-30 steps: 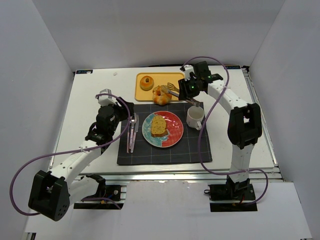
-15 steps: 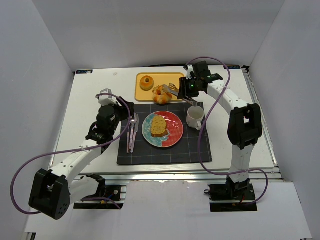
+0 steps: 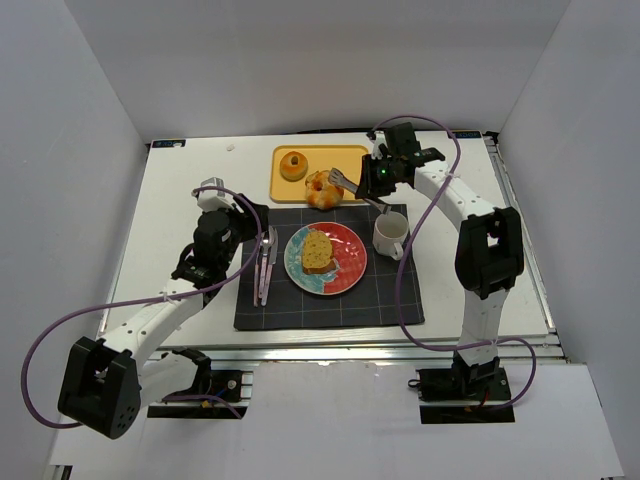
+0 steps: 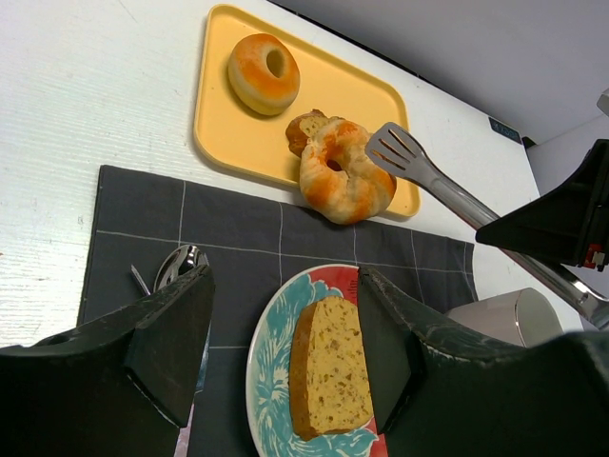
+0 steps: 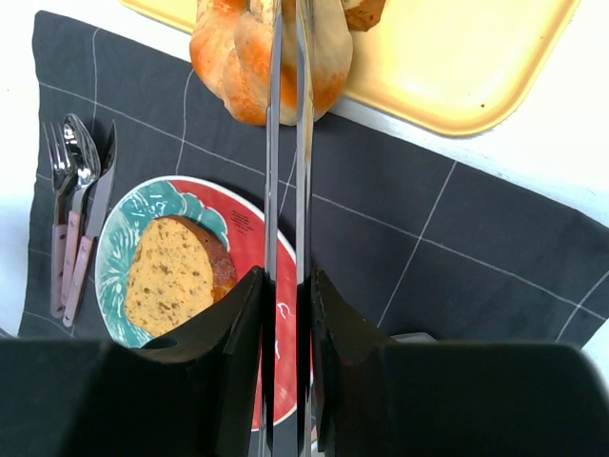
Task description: Place the bread
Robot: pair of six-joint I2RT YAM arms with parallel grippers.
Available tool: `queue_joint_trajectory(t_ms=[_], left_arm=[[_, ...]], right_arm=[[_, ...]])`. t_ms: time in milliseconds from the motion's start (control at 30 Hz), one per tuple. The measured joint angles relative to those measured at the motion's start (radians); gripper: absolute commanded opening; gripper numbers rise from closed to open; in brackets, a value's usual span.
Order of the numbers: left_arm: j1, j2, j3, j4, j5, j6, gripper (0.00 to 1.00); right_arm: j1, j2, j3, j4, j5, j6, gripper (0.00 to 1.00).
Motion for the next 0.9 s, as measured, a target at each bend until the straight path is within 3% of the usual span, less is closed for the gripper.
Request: queue_joint_trajectory(t_ms=[167,600,900], left_arm=[[0.0,0.0,0.004,0.0,0.0,0.0,0.71],[0.0,0.0,0.006,0.0,0.0,0.0,0.71],[0.0,-0.014,0.007,-0.003,-0.006,0.0,0.71]], right_arm=[[-0.006,-0.015,-0.002,0.007,-0.008,0.008,0.0],[-0.094,-0.091,0.019,0.083,-0.114,0.045,0.0],[-0.096,-0.212,-0.093,0.03,-0.404,-0.198,0.0]])
